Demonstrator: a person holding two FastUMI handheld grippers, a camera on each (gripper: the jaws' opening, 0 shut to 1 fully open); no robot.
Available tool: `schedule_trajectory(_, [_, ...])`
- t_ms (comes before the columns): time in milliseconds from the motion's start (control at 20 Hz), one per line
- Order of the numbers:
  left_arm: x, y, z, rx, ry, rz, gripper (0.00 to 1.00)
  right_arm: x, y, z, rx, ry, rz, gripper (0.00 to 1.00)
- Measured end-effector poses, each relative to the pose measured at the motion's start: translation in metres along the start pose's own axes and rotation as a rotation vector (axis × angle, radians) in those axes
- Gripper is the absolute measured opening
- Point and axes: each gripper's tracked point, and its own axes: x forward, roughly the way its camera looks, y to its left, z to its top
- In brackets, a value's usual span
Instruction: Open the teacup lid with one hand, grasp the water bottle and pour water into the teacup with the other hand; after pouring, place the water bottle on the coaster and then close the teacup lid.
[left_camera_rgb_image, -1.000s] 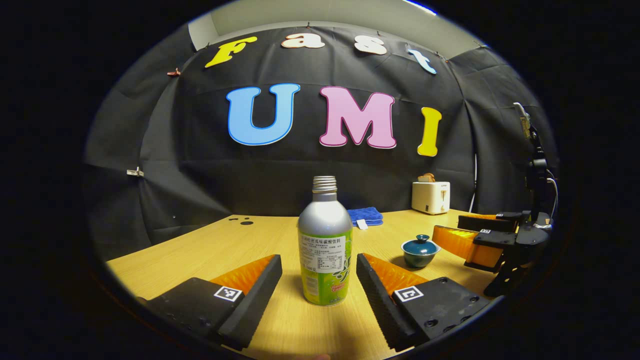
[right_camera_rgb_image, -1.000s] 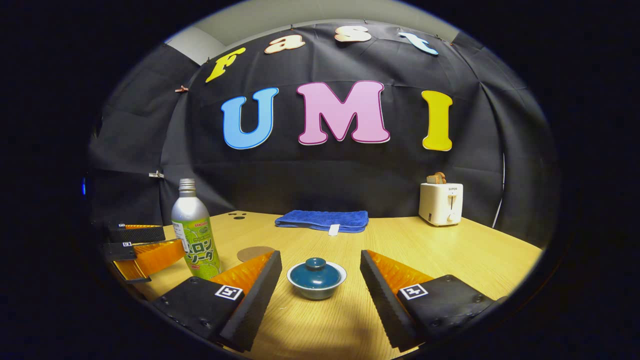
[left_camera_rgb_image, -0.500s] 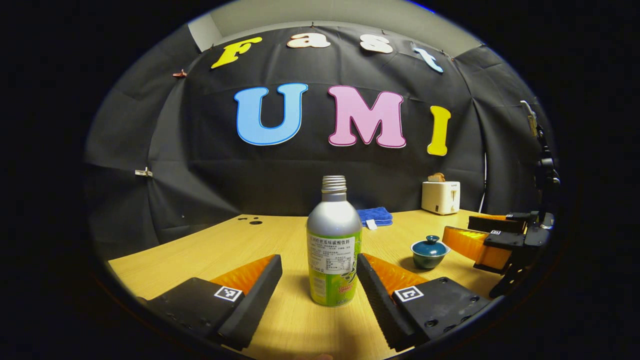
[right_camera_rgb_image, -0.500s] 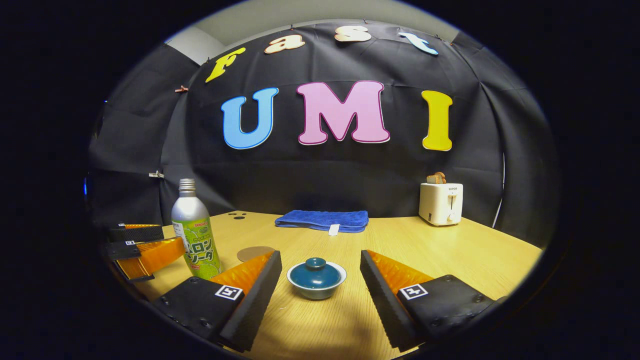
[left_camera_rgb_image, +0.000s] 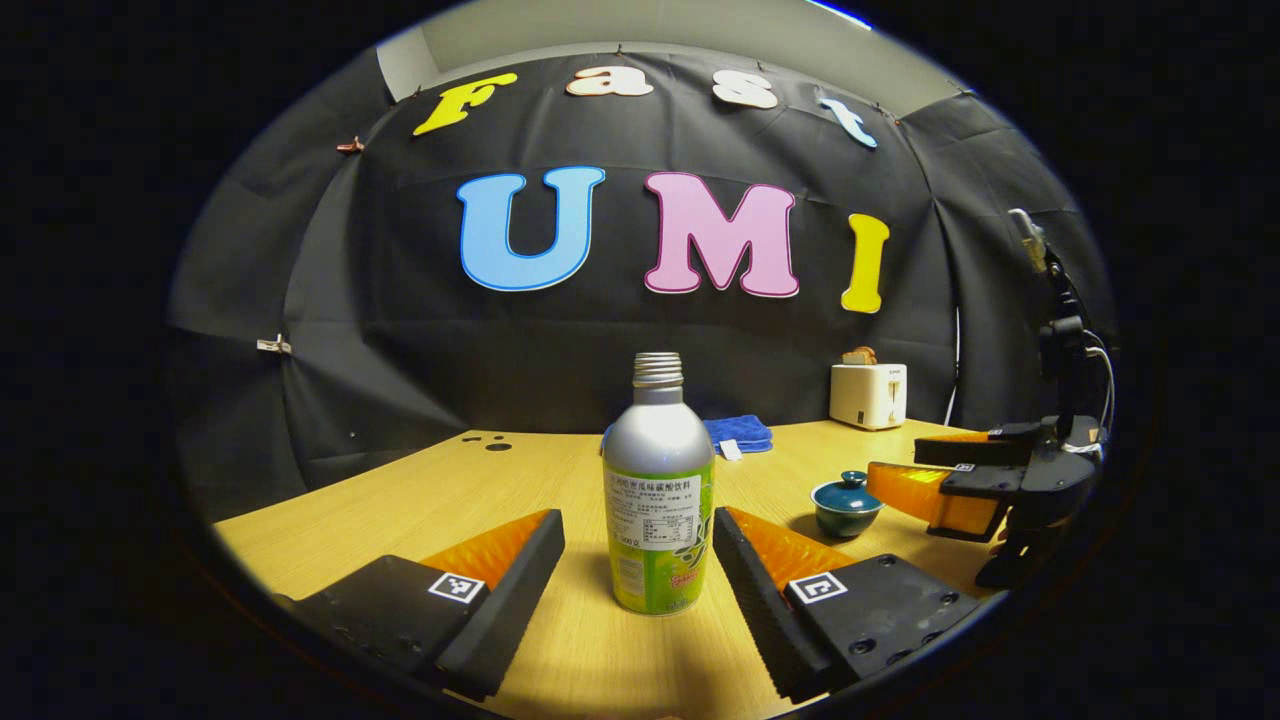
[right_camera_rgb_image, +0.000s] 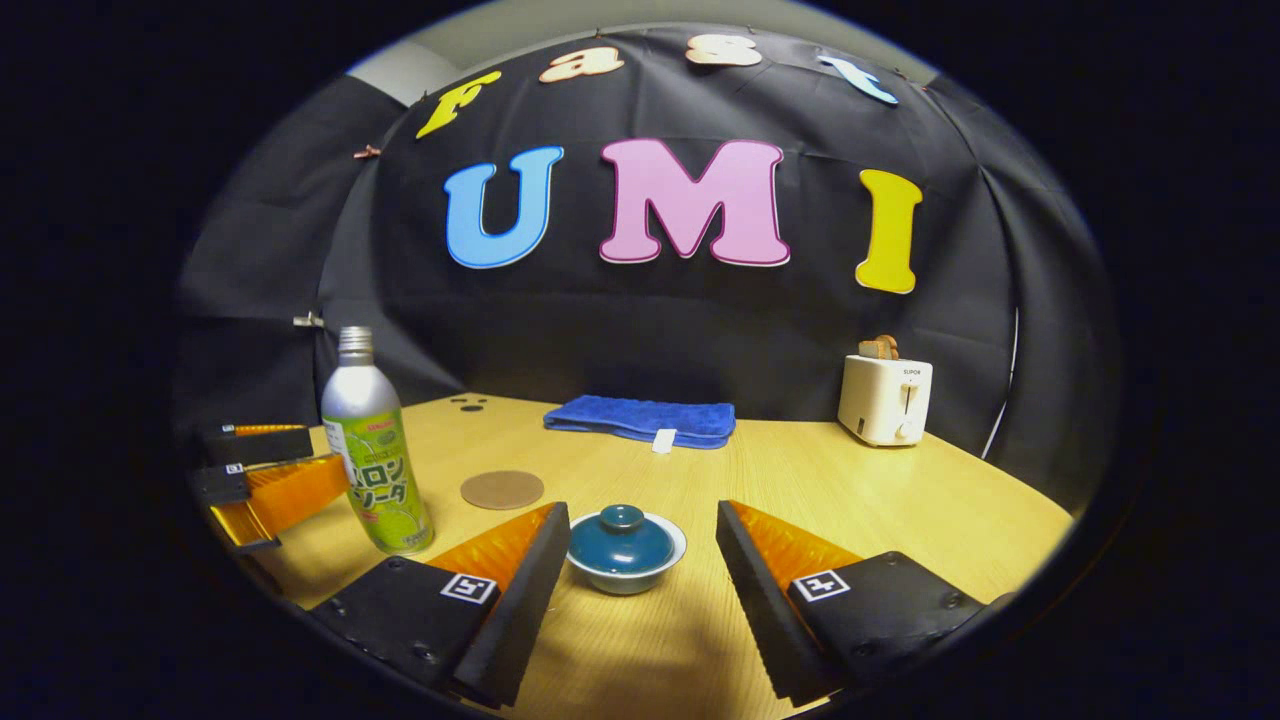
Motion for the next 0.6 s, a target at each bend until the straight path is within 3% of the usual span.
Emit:
schedule_trajectory(400, [0.003,0.001,0.0,0.0,-0.001,-0.003,0.95,0.043,0.013,-0.01,0.066,0.091,0.048,0.82])
schedule_trajectory(600, [0.002,0.001,0.0,0.0,0.0,-0.003,0.95,0.048,0.02,-0.016,0.049,0.133,0.066,0.67])
